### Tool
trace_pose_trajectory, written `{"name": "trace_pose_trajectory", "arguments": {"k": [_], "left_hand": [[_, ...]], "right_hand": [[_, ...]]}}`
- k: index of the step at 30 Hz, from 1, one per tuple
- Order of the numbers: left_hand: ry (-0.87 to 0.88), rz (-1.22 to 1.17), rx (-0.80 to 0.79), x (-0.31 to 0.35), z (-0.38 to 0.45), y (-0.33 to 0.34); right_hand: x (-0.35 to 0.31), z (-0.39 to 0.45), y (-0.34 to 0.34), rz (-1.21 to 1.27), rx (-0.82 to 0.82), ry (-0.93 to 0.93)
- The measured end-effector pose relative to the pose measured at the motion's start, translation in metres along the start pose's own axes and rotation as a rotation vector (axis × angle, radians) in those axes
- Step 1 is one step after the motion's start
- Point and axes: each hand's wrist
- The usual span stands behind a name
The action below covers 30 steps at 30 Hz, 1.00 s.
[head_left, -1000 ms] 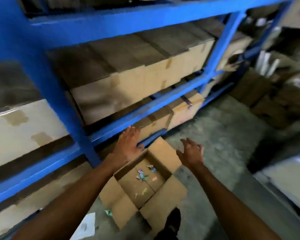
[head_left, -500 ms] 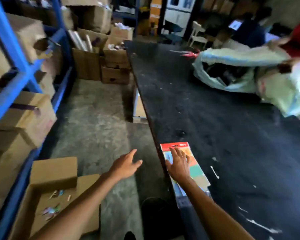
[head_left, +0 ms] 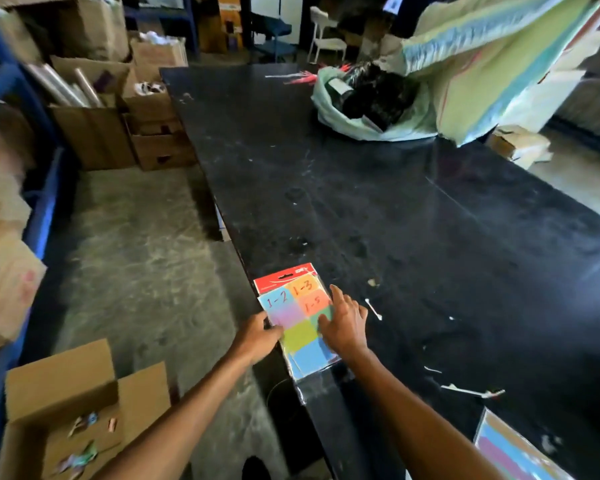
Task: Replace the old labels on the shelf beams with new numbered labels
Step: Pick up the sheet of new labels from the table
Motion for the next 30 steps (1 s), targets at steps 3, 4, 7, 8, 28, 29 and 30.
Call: {"name": "trace_pose_trajectory", "arguments": {"k": [3,4,7,8,28,29,30], "left_hand": [[-0.104,-0.143,0.119,0.000,0.004,-0.003],[-0.144,-0.183,0.173,-0.002,0.006,-0.004],[-0.206,-0.261,0.251,-0.004,0.012,-0.008],[-0.212,-0.285,0.241,-0.005,0.013,-0.009],[0.070,0.100,0.320,0.025,-0.007,-0.028],[0.099,0.043,0.337,0.027,-0.009,-0.042],[0.125,0.003,0.357,0.028,-0.013,-0.056]], "right_hand": [[-0.006,0.006,0.002,0.150,-0.023,0.065],[-0.009,0.008,0.002,0.193,-0.022,0.075],[-0.015,0.014,0.003,0.238,-0.020,0.087],[-0.016,0.016,0.003,0.232,-0.026,0.096],[-0.028,0.023,-0.010,0.170,0.182,-0.031],[-0.044,0.023,-0.011,0.227,0.152,-0.063],[-0.061,0.022,-0.014,0.310,0.102,-0.081]]}}
Point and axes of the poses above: each hand's wrist, its own z-axis towards the middle knuckle, its own y-axis out of the palm, x = y × z, and after that the axes turned 9 degrees about y, right-handed
